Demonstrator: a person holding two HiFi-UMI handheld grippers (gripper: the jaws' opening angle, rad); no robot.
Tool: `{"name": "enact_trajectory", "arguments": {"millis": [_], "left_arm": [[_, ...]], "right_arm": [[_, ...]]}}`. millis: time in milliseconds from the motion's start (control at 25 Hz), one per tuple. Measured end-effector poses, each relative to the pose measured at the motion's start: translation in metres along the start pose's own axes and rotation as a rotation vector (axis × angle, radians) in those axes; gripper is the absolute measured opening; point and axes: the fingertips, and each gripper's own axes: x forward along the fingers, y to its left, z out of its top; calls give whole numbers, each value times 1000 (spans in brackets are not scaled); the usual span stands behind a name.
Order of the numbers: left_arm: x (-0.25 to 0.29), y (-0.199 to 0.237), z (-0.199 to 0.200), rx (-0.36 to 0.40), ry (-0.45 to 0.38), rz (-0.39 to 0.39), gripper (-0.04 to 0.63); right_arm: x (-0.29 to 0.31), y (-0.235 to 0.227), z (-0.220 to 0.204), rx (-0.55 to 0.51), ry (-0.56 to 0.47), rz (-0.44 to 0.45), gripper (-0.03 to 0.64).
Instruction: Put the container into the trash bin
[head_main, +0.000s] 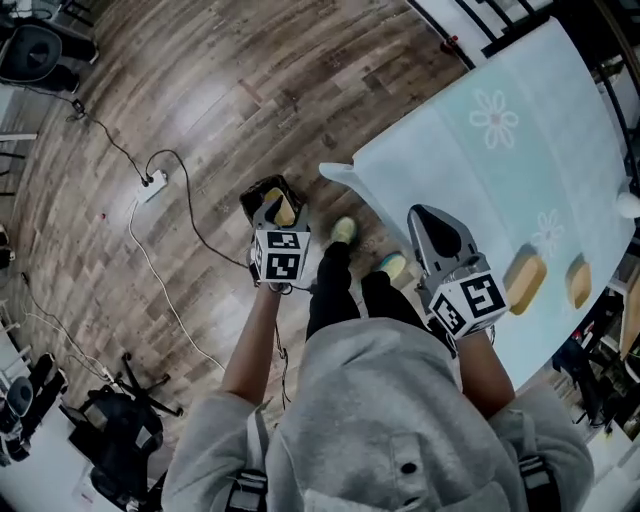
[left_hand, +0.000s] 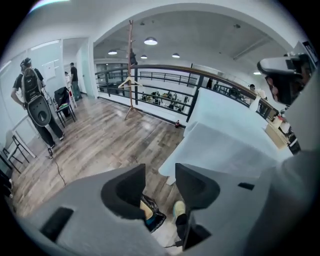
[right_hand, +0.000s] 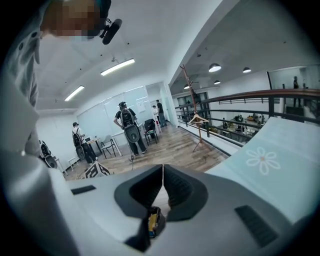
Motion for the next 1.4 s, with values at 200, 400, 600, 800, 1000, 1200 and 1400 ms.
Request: {"name": "enact_trajectory", "arguments": {"millis": [200,400,600,800,1000,1200,1400], "left_arm": [[-25,-36,49,47,-59,-11,187],[-26,-99,106,188,-123,-65,187],[-20,-181,134,299,-151,-157,187],[-5,-290,146,438,-161,-274,187],[-3,-385,139,570,-156,-425,187],[-3,-480,107,722,-118,-560,187],[-14,-545,66,820,-77,-670,187]], "right_arm": [[-39,-27,18,33,-87,-65,29],[-100,-72,29,57,-187,-180,29],[-173,-114,17,91,-260,-310,29],[-258,-164,-12,121,-295,-454,29],[-331,-186,-48,182,-322,-599,29],[-394,-201,-79,239,-352,-708,29],[-441,-203,-106,265,-371,-767,29]]}}
